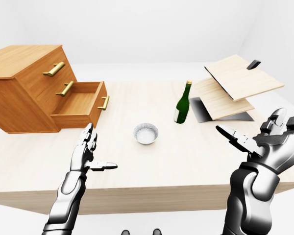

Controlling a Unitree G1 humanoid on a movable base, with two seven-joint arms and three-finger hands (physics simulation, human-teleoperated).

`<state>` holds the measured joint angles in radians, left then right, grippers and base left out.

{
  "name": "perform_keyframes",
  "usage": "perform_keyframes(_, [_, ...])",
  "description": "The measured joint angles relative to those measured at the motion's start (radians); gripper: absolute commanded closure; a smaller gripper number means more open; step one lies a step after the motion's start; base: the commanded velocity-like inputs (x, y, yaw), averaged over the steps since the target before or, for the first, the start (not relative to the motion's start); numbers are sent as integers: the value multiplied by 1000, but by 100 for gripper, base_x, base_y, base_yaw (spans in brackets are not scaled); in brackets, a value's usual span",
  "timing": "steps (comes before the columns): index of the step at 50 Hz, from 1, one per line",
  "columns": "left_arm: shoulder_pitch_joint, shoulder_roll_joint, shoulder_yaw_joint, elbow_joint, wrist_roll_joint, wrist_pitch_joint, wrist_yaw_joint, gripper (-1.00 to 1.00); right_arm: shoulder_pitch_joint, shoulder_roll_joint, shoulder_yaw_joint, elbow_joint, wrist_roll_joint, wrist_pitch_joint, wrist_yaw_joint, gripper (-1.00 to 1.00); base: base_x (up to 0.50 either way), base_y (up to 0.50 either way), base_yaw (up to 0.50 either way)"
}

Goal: Close the bottom drawer of the cabinet.

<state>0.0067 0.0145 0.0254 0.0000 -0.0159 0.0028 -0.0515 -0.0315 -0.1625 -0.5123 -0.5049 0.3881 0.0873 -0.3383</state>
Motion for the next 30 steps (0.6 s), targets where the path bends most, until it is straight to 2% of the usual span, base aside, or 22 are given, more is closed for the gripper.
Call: perform_keyframes(30, [-5,1,2,7,1,-2,0,-100,-3,-2,4,3,10,0,29,-100,25,0,0])
